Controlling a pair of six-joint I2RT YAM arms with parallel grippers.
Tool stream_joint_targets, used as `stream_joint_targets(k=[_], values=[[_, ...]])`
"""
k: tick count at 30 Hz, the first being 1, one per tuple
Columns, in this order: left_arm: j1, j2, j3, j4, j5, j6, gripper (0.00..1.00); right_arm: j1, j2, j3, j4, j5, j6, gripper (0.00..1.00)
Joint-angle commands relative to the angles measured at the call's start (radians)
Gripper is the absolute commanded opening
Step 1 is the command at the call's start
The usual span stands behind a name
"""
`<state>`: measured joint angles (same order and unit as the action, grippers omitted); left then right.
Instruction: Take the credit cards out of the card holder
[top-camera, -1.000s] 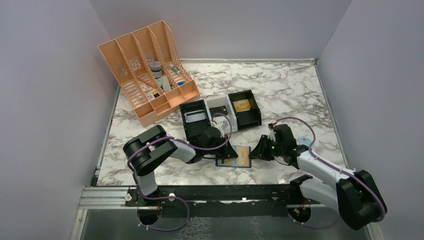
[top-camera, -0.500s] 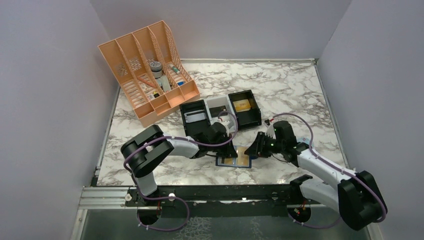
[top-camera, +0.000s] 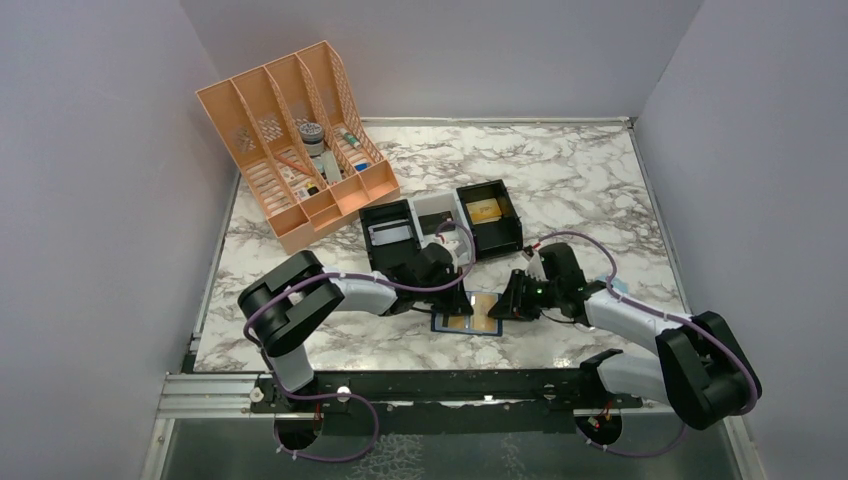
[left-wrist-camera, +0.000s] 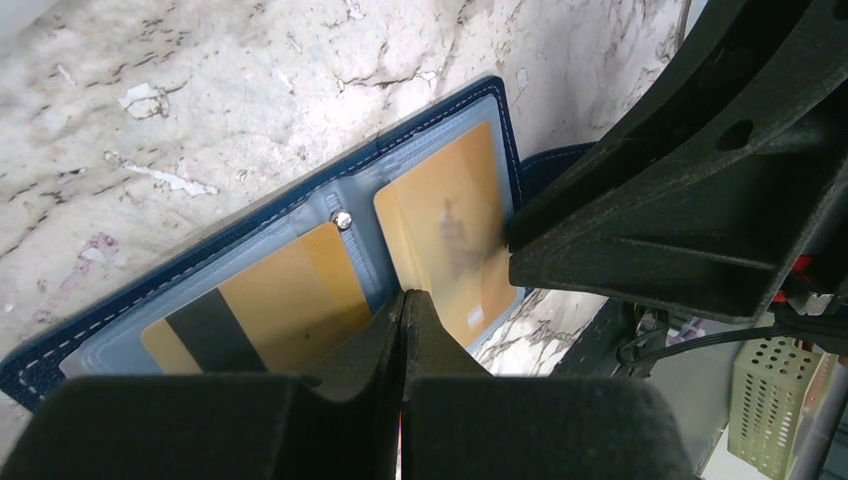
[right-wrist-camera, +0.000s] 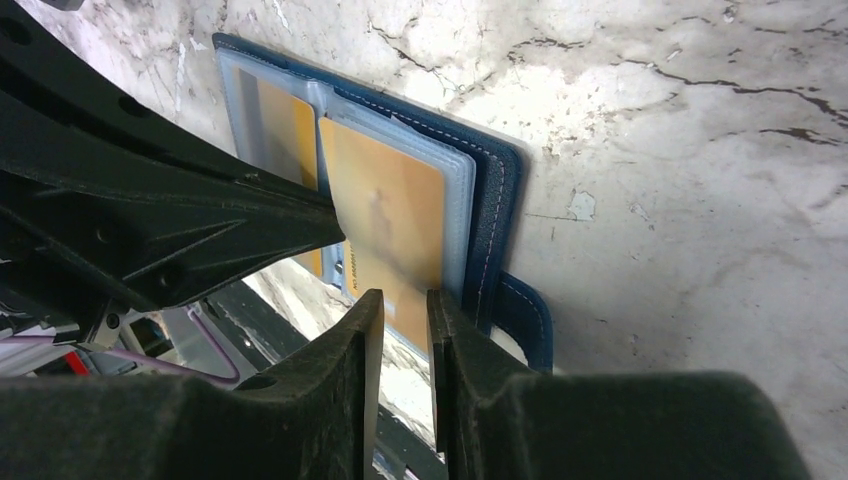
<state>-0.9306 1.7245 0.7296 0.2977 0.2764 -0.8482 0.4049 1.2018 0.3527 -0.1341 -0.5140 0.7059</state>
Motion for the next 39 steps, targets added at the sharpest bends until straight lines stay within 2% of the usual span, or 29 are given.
stream_joint_targets(k=[1, 4, 9, 13, 18, 27, 33, 39], values=[[-0.001, -0.054, 0.004, -0.077, -0.046, 0.036, 0.0, 0.006, 0.022, -0.008, 0.007, 0.043, -0.007, 0.24], [-0.002, -0.054, -0.002, -0.06, -0.043, 0.022, 0.02, 0.006, 0.022, -0.012, 0.009, 0.046, -0.004, 0.23], [-0.001, -0.03, -0.023, 0.014, -0.001, -0.037, 0.21, 0.005, 0.026, -0.022, 0.019, 0.05, 0.004, 0.23], [-0.001, 0.001, -0.05, 0.06, -0.006, -0.087, 0.26, 0.005, 0.033, -0.032, 0.023, 0.055, 0.007, 0.23], [-0.001, 0.002, -0.083, 0.133, 0.004, -0.136, 0.25, 0.005, 0.045, -0.045, 0.035, 0.053, 0.009, 0.23], [0.007, -0.055, -0.12, 0.167, -0.012, -0.146, 0.0, 0.005, 0.042, -0.04, 0.017, 0.095, 0.018, 0.22], [0.032, -0.122, -0.169, 0.16, -0.037, -0.143, 0.0, 0.005, 0.036, -0.032, 0.005, 0.111, 0.017, 0.22], [0.036, -0.1, -0.151, 0.156, -0.004, -0.139, 0.02, 0.005, 0.042, -0.029, 0.028, 0.082, 0.018, 0.22]])
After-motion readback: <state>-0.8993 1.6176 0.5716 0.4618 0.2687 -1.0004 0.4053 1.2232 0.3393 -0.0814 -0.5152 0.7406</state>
